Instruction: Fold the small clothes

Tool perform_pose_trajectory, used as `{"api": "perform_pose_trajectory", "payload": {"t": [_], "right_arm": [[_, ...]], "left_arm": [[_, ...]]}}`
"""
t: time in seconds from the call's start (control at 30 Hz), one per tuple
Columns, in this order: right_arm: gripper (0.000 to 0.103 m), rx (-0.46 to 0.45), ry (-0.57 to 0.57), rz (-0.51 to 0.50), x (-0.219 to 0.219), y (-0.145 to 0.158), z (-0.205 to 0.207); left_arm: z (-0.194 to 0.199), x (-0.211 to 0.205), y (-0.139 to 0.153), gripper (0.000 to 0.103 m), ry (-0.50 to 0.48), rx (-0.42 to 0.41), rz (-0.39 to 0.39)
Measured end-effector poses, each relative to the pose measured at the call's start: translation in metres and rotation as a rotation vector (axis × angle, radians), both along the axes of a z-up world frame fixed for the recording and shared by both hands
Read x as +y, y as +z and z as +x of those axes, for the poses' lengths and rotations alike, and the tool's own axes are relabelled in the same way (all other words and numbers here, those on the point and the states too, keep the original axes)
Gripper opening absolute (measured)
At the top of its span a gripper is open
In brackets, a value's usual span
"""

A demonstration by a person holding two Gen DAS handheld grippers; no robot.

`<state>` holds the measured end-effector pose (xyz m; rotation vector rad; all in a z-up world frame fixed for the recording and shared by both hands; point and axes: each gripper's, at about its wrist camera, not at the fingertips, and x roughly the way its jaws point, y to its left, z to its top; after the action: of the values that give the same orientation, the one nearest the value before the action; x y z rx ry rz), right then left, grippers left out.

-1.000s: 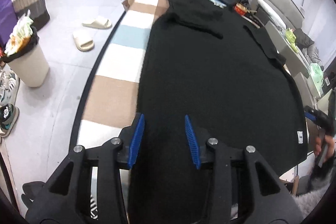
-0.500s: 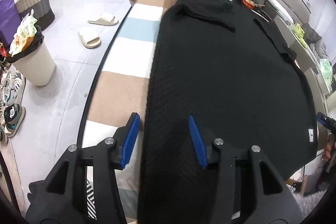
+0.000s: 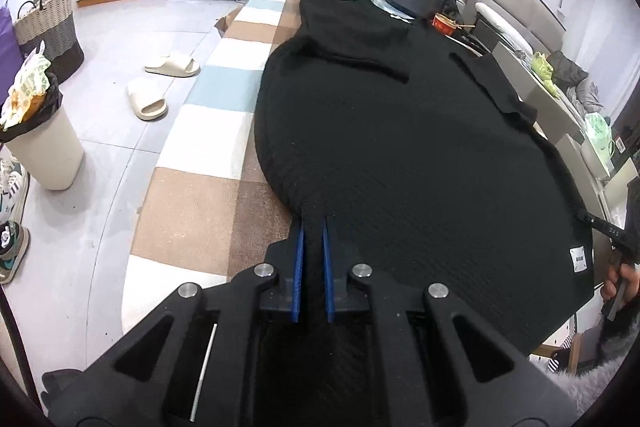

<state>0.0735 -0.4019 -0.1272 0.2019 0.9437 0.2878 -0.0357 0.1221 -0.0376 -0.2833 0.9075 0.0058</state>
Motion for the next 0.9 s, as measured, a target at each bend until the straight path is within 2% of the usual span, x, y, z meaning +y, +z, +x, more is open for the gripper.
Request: {"api": "perform_pose_trajectory", "payload": {"t": [0.03, 0.07, 0.1, 0.17, 0.33, 0.37, 0.4, 0.43, 0.47, 0.53, 0.6, 0.67, 0.77, 0.9], "right_arm": [[0.013, 0.018, -0.023, 0.004, -0.004, 0.000, 0.002], [0.021, 0.036, -0.042, 0.006, -0.009, -0.001, 0.003], [0.033, 0.044, -0.056, 0.008, -0.012, -0.001, 0.002], [0.047, 0.035, -0.083, 0.023, -0.020, 0.000, 0.002], [0.048, 0.050, -0.034, 0.023, -0.012, -0.006, 0.010], [0.047, 0.028, -0.006, 0.007, -0.005, -0.005, 0.011], [0.037, 0.027, 0.018, 0.007, -0.001, -0.006, 0.012], [0.025, 0.021, 0.038, 0.007, 0.003, -0.006, 0.011], [0.009, 0.014, 0.096, 0.009, 0.012, -0.006, 0.011], [0.008, -0.033, 0.146, -0.008, 0.023, -0.003, 0.005], [0.007, -0.093, 0.167, 0.066, 0.023, 0.007, -0.001], [0.007, -0.193, 0.141, 0.198, 0.009, 0.025, -0.007], [0.007, -0.279, 0.092, 0.315, -0.005, 0.043, -0.006], [0.007, -0.359, 0.053, 0.372, -0.006, 0.064, 0.006]], "left_arm": [[0.000, 0.001, -0.001, 0.006, 0.005, 0.004, -0.005], [-0.001, 0.002, -0.002, 0.006, 0.009, 0.011, -0.010], [-0.001, 0.003, -0.004, 0.006, 0.015, 0.015, -0.013], [0.000, 0.006, -0.007, 0.006, 0.021, 0.029, -0.023], [0.005, 0.007, -0.014, 0.006, 0.033, 0.052, -0.039], [0.006, 0.008, -0.015, 0.006, 0.034, 0.053, -0.041], [0.005, 0.007, -0.015, 0.006, 0.035, 0.050, -0.042], [0.006, 0.007, -0.015, 0.006, 0.035, 0.049, -0.041], [0.006, 0.007, -0.015, 0.006, 0.036, 0.045, -0.044], [0.005, 0.009, -0.012, 0.006, 0.039, 0.019, -0.058], [-0.002, 0.009, -0.003, 0.005, 0.037, -0.031, -0.065], [-0.002, 0.007, 0.010, 0.005, 0.028, -0.083, -0.061], [0.005, 0.005, 0.032, 0.005, 0.009, -0.164, -0.062], [0.021, 0.008, 0.061, 0.005, 0.006, -0.272, -0.076]]}}
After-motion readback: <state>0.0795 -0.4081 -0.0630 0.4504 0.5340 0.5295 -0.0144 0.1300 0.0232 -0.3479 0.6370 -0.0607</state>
